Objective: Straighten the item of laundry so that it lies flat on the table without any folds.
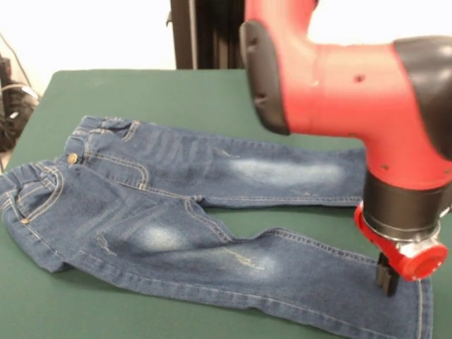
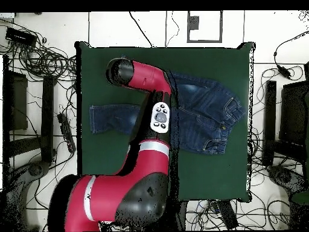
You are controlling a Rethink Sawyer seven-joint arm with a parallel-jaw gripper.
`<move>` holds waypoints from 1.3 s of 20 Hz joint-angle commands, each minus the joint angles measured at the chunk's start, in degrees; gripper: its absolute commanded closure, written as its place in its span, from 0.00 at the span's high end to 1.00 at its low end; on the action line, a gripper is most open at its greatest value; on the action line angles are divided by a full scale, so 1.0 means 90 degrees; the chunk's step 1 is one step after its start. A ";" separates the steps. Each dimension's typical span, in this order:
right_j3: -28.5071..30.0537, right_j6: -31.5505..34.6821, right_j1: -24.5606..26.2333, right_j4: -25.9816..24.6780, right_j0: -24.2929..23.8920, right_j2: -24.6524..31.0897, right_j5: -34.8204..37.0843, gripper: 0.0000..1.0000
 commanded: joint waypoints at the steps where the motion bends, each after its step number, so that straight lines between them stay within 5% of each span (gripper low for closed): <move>1: 0.1819 -0.1027 -0.0211 0.0709 -0.0555 0.2333 0.0315 0.00; 11: 0.2129 -0.1149 -0.0310 0.0449 -0.0996 0.3386 0.0872 0.00; 17: 0.1479 -0.0830 -0.0031 0.0136 -0.0944 0.3316 0.0582 0.00; 26: 0.1105 -0.0923 0.0164 0.0257 -0.0966 0.4070 0.0780 0.00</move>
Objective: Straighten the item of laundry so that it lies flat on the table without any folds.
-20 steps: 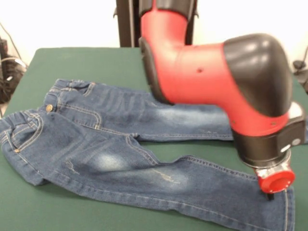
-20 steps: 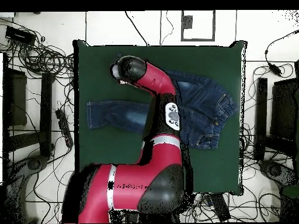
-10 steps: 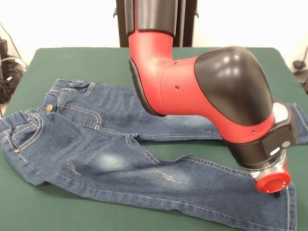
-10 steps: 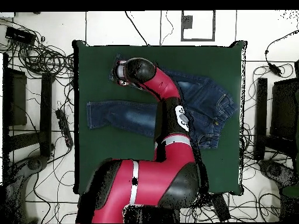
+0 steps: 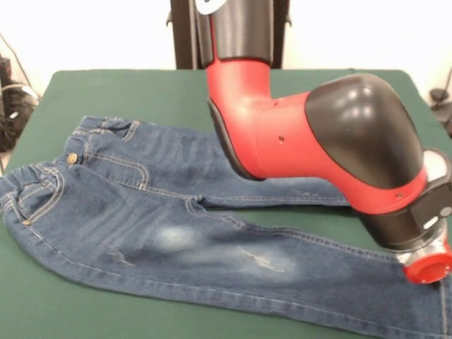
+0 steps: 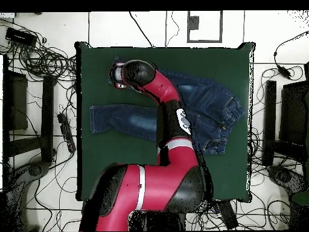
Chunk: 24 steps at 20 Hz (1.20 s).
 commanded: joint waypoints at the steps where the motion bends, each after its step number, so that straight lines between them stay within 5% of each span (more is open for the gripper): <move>1: 0.0187 -0.0895 0.0407 0.0053 0.0210 0.1406 0.0638 0.00; 14: 0.0500 -0.0155 0.0114 -0.0106 0.0316 0.1241 0.0419 0.00; 19: -0.0514 0.1641 -0.0106 -0.1212 0.1318 -0.1535 0.1042 0.00; 24: -0.1393 0.2143 -0.0031 -0.1734 0.1647 -0.3160 0.2181 0.00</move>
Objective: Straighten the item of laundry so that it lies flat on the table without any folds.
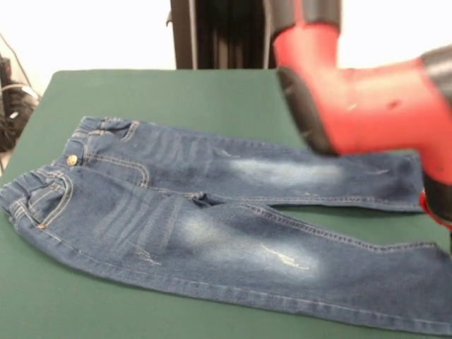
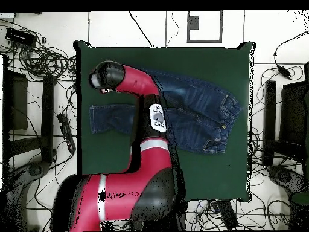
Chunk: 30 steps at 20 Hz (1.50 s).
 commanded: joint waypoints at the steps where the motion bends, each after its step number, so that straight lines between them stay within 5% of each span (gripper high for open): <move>1: -0.0760 0.2098 0.0021 -0.0848 0.0488 -0.2038 0.1863 0.00; 8: -0.0703 0.2064 -0.0117 -0.1312 0.0640 -0.2789 0.1788 0.00; 18: 0.0838 0.1020 -0.0825 -0.1391 0.0416 -0.2260 0.0337 0.00; 30: 0.1427 0.0282 -0.1203 -0.1630 0.0147 -0.2166 -0.0145 0.00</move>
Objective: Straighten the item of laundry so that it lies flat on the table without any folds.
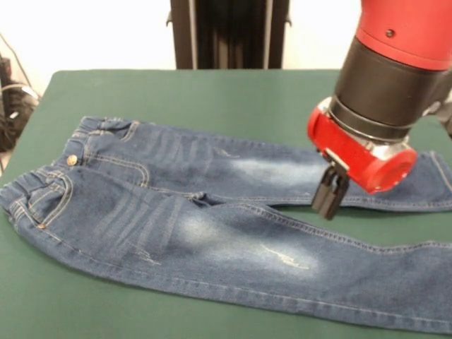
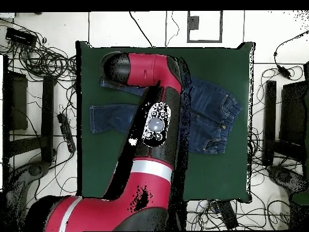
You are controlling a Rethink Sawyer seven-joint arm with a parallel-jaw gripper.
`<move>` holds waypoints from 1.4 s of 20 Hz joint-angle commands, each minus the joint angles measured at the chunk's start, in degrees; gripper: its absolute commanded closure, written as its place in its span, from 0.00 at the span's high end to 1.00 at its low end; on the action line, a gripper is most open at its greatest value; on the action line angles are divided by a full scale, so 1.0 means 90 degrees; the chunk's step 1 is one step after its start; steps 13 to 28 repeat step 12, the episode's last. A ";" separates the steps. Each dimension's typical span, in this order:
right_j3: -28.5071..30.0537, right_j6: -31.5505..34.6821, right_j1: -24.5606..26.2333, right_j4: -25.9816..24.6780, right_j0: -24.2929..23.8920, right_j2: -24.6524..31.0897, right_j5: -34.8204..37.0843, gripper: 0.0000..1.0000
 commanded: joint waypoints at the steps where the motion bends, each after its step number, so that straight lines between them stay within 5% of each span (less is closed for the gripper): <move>1: 0.1225 0.0204 -0.0157 -0.0354 -0.0119 0.0246 -0.0525 0.00; 8: 0.1750 -0.0437 -0.0343 -0.1066 -0.0373 0.0351 -0.1714 0.00; 12: 0.1804 -0.0819 -0.0436 -0.1436 -0.0423 0.0451 -0.1605 0.00; 28: 0.1804 -0.0819 -0.0436 -0.1436 -0.0423 0.0451 -0.1605 0.00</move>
